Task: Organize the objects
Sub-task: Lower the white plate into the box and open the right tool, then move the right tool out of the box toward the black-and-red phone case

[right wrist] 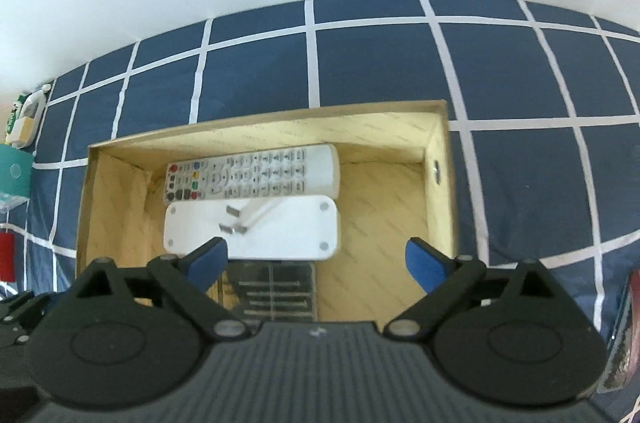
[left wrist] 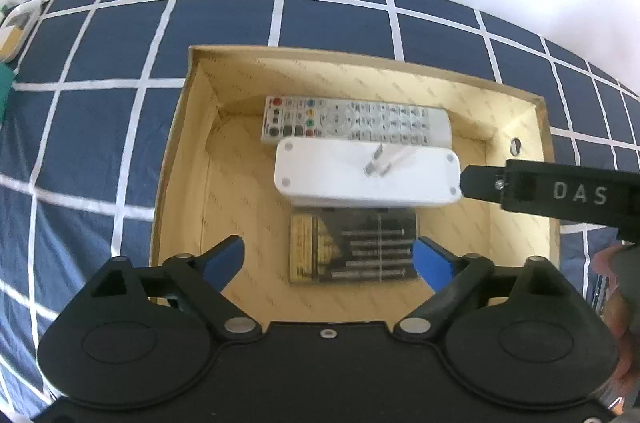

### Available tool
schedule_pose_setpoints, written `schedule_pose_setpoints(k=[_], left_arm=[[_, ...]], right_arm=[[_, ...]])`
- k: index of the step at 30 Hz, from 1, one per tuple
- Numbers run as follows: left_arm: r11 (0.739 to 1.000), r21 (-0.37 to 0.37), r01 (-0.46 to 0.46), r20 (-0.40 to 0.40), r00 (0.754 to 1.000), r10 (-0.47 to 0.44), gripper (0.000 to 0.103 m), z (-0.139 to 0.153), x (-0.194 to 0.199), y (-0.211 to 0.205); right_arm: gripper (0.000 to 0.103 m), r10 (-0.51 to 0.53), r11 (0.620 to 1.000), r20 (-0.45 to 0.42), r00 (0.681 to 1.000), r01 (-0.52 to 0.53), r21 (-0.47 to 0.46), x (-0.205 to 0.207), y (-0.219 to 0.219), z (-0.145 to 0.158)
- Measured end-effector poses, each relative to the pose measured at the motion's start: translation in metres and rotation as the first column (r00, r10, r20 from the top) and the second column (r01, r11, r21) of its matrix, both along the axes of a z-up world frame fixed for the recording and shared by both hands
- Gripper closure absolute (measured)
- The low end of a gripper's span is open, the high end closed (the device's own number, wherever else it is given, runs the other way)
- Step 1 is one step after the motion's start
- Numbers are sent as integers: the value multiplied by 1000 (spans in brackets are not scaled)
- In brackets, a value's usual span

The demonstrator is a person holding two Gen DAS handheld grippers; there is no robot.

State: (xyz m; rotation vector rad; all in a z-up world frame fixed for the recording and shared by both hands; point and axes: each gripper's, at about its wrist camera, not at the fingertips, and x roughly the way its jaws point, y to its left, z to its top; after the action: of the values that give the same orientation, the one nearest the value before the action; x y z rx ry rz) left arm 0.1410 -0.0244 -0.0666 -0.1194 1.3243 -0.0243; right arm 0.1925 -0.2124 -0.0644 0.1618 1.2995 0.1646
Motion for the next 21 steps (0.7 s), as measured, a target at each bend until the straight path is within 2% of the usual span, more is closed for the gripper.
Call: schedule_pose_setpoints(k=[6,9,11,21], left_arm=[[999,10,-32,22,999,32,7,15,-34,-12],[999,20,-43,32,999,42,6,20,-49,-20],[998,24,-51,36,998,50,0,24,-58,-26],[997,54,-49,53,997,46,0,36,-105,-69]], right_arm=[[0,8,1000,28,1000,-8,11,-25,-18,15],[0,17,1000,43,999,-17,17,-38,-29,22],[0,20,1000,50,999,-20,15,-47,-36,25],[0,18,1000,79,997,-19,7,-95,-83,39]])
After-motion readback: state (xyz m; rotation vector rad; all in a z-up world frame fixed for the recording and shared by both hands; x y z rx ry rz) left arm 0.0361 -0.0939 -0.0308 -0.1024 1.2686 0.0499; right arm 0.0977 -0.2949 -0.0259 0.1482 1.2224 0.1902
